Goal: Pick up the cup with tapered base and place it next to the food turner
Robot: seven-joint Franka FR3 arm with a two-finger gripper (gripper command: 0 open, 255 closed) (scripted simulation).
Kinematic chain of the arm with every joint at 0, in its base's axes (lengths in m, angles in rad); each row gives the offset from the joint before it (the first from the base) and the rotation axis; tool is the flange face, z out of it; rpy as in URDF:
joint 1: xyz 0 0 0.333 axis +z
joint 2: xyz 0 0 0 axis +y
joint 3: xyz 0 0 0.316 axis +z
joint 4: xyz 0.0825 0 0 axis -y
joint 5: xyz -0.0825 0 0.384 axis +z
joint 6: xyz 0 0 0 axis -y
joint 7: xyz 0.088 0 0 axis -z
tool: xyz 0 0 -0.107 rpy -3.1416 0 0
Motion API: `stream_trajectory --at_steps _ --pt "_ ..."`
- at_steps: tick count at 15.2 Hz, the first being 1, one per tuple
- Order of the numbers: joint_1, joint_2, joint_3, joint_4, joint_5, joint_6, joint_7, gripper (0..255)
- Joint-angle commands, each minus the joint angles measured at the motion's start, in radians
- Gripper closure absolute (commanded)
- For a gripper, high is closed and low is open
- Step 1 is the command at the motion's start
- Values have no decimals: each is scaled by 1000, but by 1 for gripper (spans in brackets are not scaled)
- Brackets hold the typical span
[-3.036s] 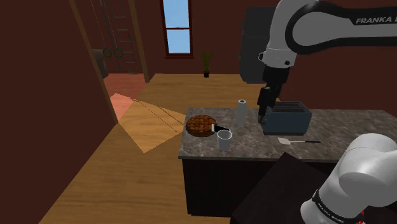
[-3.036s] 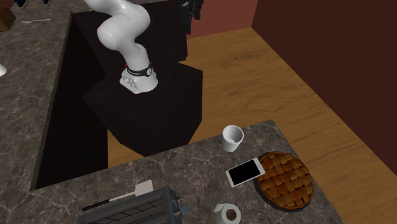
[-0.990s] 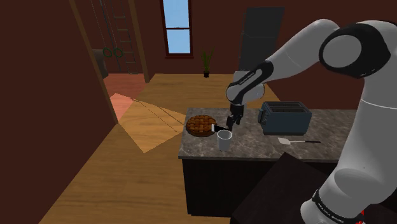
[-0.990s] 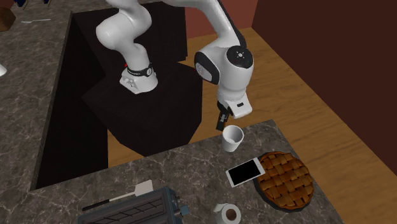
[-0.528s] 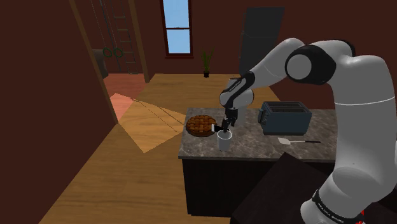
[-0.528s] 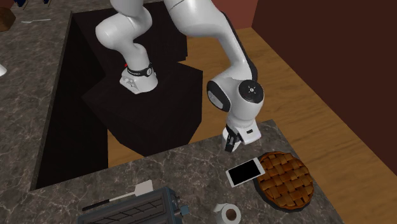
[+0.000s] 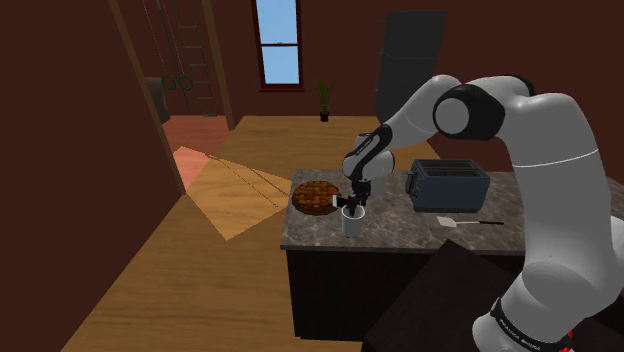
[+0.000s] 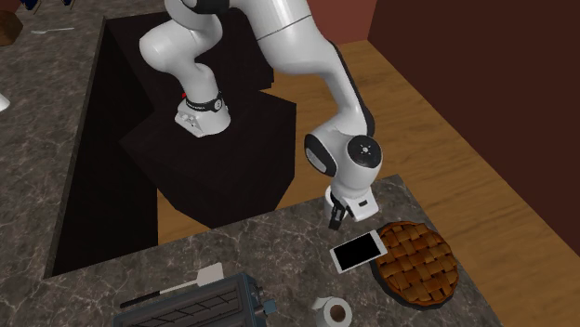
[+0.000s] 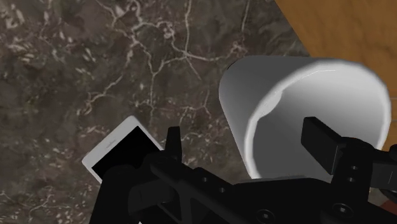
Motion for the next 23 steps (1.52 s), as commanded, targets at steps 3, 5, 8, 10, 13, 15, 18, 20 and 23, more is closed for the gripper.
stream_trajectory --at_steps 3,5,8,10,13,15,18,20,23 --pt "-1 11 2 -1 2 12 -2 0" --pt "-1 11 2 -1 2 12 -2 0" --pt "-1 10 2 -1 2 12 -2 0" --pt "-1 10 2 -1 2 12 -2 255" --pt "-1 10 2 -1 2 12 -2 255" --pt "-1 11 2 0 2 12 -2 255" --pt "-1 11 2 -1 2 12 -2 255" --pt "2 -13 -1 -7 -1 -5 2 255" --pt "5 -46 -6 -14 -7 -32 7 255"
